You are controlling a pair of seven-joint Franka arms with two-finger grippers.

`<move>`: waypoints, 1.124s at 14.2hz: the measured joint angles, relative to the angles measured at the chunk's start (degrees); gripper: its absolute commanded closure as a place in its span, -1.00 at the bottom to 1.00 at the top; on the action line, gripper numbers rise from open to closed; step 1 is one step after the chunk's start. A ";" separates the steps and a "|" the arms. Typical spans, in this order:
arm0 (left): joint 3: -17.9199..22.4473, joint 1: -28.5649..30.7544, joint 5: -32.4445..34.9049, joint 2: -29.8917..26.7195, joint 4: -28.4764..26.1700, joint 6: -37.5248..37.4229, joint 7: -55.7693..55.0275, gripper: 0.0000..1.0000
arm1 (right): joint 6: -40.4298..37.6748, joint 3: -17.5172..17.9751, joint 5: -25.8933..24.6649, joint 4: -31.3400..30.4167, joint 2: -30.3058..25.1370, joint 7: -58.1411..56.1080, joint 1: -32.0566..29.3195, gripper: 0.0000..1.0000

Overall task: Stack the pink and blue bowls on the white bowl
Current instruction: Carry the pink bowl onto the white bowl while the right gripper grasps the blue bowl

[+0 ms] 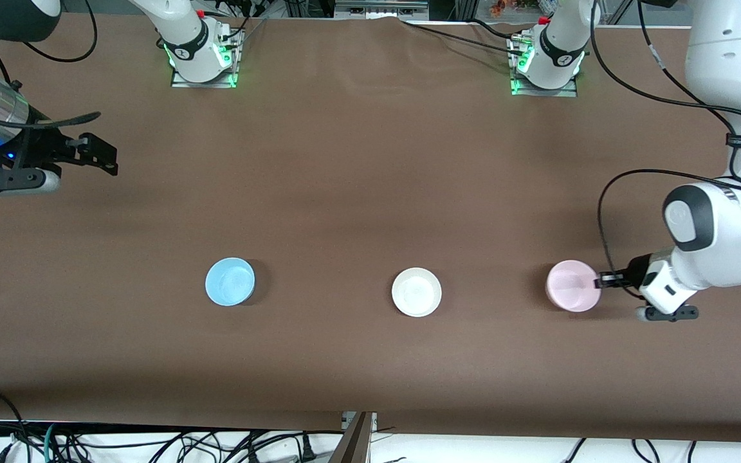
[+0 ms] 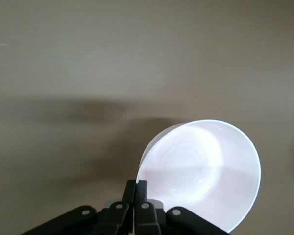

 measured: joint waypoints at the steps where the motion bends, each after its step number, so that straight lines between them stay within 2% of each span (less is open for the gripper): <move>1: -2.19 -0.84 0.00 -0.10 0.83 -0.05 -4.47 1.00 | 0.51 0.00 0.23 -0.06 0.77 0.02 -0.01 -0.99; 4: -6.46 -4.65 0.00 0.33 1.24 1.45 -13.61 1.00 | 0.91 0.02 1.62 -0.16 3.69 0.00 0.01 -0.99; 9: -7.22 -14.22 0.00 3.24 2.30 7.76 -27.50 1.00 | 2.01 0.51 2.38 -0.16 8.18 -0.05 0.35 -0.99; 12: -7.22 -17.38 0.00 4.55 4.31 8.08 -31.26 1.00 | 7.99 0.80 2.41 -0.34 12.41 -0.05 1.04 -0.99; 16: -7.20 -18.29 0.84 5.70 4.69 8.22 -31.76 1.00 | 15.60 0.78 2.40 -0.31 19.43 -0.05 1.12 -0.99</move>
